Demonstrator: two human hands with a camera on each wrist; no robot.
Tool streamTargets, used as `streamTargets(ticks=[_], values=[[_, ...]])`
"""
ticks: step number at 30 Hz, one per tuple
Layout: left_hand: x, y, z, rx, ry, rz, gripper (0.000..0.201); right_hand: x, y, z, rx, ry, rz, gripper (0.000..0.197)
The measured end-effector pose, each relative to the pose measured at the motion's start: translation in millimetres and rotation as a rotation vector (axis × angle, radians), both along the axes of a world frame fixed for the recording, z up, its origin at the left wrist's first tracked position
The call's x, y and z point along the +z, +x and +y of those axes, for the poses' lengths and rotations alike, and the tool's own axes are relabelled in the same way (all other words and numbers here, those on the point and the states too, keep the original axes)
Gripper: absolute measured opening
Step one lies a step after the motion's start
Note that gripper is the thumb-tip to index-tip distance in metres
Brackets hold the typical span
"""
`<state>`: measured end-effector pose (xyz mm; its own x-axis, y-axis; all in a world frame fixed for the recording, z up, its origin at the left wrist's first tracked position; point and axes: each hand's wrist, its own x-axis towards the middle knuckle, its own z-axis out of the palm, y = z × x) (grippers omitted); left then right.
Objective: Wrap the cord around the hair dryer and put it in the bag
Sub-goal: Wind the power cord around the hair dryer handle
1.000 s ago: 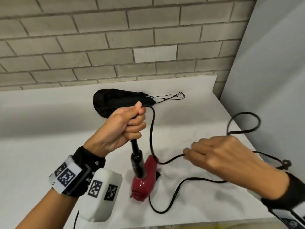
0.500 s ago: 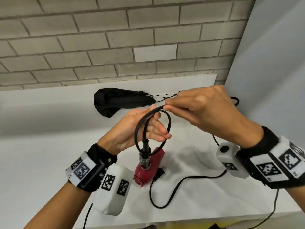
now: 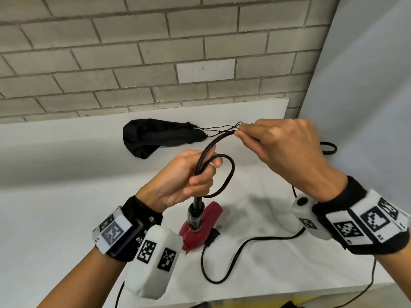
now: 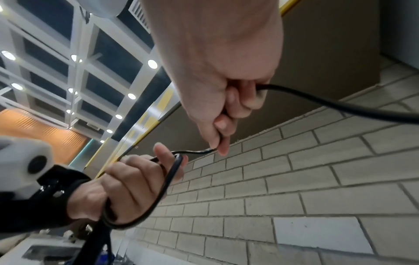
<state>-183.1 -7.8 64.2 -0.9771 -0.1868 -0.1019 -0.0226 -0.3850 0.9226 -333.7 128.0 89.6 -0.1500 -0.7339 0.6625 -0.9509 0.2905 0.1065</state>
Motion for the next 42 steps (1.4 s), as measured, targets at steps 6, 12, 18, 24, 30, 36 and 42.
streamTargets(ticks=[6, 12, 18, 24, 30, 36, 42], values=[[-1.9, 0.7, -10.1, -0.043, 0.11, 0.039, 0.034, -8.7, -16.2, 20.3, 0.118, -0.01, -0.159, 0.031], [-0.4, 2.9, -14.7, -0.076, 0.005, 0.073, 0.028, -17.3, -61.6, 53.5, 0.234, 0.102, -0.154, 0.037], [4.9, 19.2, -35.7, 0.008, -0.005, 0.076, 0.031, -40.8, -111.3, 120.5, -0.113, 0.089, -0.36, 0.057], [-5.1, 6.8, -37.0, 0.091, 0.099, 0.098, 0.033, -57.2, -71.7, 112.7, 0.035, 0.328, -0.115, 0.024], [-8.3, 2.2, -36.5, 0.096, 0.134, 0.082, 0.03, -73.8, -1.7, 82.0, 0.357, 0.557, 0.104, 0.022], [-1.8, -8.8, -17.3, 0.123, 0.019, 0.0, 0.028, -45.6, 38.9, 41.8, 0.643, 0.543, -0.017, 0.014], [-1.1, -13.7, -2.7, 0.071, 0.038, -0.003, 0.026, -17.8, 47.8, 6.8, 0.69, 0.379, -0.162, 0.019]])
